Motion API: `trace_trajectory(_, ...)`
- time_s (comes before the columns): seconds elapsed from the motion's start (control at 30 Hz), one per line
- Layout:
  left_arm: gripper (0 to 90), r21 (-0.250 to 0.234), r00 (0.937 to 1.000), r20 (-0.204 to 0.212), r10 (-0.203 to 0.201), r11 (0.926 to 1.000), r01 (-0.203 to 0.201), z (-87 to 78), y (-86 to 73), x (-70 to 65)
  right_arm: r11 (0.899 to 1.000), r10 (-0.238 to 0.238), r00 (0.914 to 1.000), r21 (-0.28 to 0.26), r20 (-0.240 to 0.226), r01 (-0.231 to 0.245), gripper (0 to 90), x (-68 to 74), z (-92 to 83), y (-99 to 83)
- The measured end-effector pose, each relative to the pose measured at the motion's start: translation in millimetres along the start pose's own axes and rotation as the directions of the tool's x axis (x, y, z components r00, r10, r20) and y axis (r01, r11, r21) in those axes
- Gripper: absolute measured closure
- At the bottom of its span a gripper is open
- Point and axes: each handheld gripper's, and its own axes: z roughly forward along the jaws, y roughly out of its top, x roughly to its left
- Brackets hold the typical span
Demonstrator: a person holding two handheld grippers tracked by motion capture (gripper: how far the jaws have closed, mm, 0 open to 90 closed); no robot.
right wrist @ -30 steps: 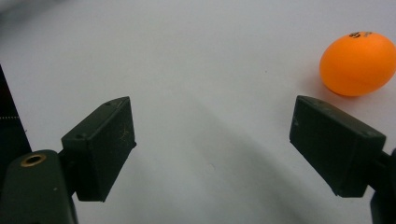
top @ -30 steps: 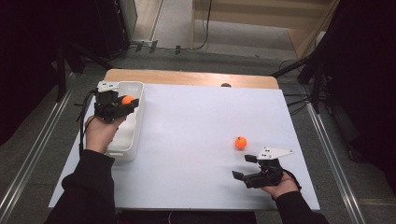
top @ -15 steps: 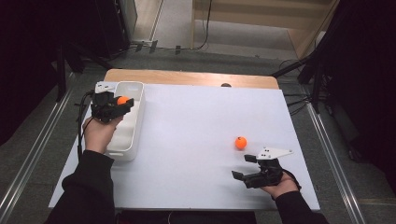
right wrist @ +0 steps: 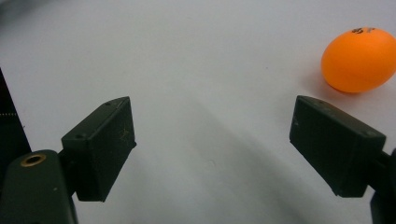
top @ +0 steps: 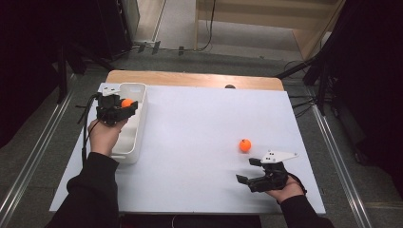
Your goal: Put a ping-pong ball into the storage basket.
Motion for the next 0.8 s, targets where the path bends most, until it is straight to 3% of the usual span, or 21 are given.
trace_trajectory(0.4,49.8,0.042,0.9998,-0.018,-0.006,0.9991,0.006,6.4,-2.6,1.0,1.0,-0.004,1.0,-0.001,0.001,0.004,12.6,-0.1,-0.3,-0.8)
trace_trajectory(0.57,49.7,0.039,0.9997,-0.004,-0.025,0.9989,0.025,7.2,-2.0,1.0,1.0,0.001,1.0,0.001,0.003,-0.001,12.6,0.1,-1.0,-1.5)
trace_trajectory(0.8,49.7,0.049,0.9997,-0.01,-0.022,0.9986,0.022,8.6,-2.2,1.7,1.0,0.003,1.0,-0.002,0.003,-0.003,12.6,0.0,-1.6,-2.1)
